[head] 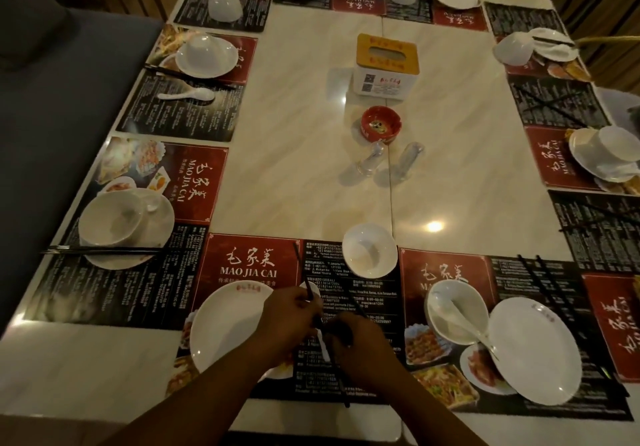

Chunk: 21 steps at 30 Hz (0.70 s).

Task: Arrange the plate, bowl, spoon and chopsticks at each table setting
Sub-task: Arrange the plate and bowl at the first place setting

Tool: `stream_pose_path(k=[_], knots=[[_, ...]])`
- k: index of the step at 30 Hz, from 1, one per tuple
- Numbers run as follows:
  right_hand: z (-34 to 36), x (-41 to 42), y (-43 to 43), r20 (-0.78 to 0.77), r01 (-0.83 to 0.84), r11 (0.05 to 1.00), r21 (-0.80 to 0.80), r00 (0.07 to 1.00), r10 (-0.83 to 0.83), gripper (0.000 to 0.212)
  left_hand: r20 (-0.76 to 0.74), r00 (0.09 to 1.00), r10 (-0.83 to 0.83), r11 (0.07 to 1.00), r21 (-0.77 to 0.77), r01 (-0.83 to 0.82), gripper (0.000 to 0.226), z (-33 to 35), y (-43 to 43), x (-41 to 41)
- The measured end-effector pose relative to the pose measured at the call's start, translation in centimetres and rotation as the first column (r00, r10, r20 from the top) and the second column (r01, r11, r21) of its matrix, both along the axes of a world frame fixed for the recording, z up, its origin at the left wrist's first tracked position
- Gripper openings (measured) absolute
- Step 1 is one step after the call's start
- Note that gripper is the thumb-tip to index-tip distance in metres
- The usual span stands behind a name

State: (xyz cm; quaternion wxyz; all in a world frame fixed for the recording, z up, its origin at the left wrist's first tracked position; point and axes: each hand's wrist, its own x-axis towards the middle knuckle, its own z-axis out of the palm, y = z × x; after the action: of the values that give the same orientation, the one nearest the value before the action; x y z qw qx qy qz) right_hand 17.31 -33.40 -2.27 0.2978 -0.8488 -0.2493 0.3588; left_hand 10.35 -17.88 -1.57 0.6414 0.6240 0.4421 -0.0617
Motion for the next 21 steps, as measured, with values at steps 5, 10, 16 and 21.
stream_pose_path(k=[5, 10, 16, 21], knots=[[-1.6, 1.4, -1.1, 0.38, 0.023, 0.987, -0.159, 0.924, 0.039, 0.019, -0.057, 0.998, 0.006, 0.97, 0.244, 0.008, 0.007, 0.3, 4.8, -3.8], [-3.0, 2.4, -2.0, 0.433, 0.012, 0.964, -0.267, 0.895, 0.109, 0.031, -0.248, 0.966, -0.071, 0.929, 0.337, 0.155, 0.011, -0.8, 8.4, -7.1], [-1.7, 2.1, -0.4, 0.359, 0.072, 0.953, -0.295, 0.932, 0.041, 0.023, -0.329, 0.932, -0.153, 0.899, 0.345, 0.27, 0.021, -1.8, 9.8, -7.9], [1.1, -1.9, 1.9, 0.241, 0.161, 0.975, -0.155, 0.963, -0.12, 0.01, -0.305, 0.925, -0.227, 0.877, 0.349, 0.33, 0.013, -2.5, 10.4, -7.7]])
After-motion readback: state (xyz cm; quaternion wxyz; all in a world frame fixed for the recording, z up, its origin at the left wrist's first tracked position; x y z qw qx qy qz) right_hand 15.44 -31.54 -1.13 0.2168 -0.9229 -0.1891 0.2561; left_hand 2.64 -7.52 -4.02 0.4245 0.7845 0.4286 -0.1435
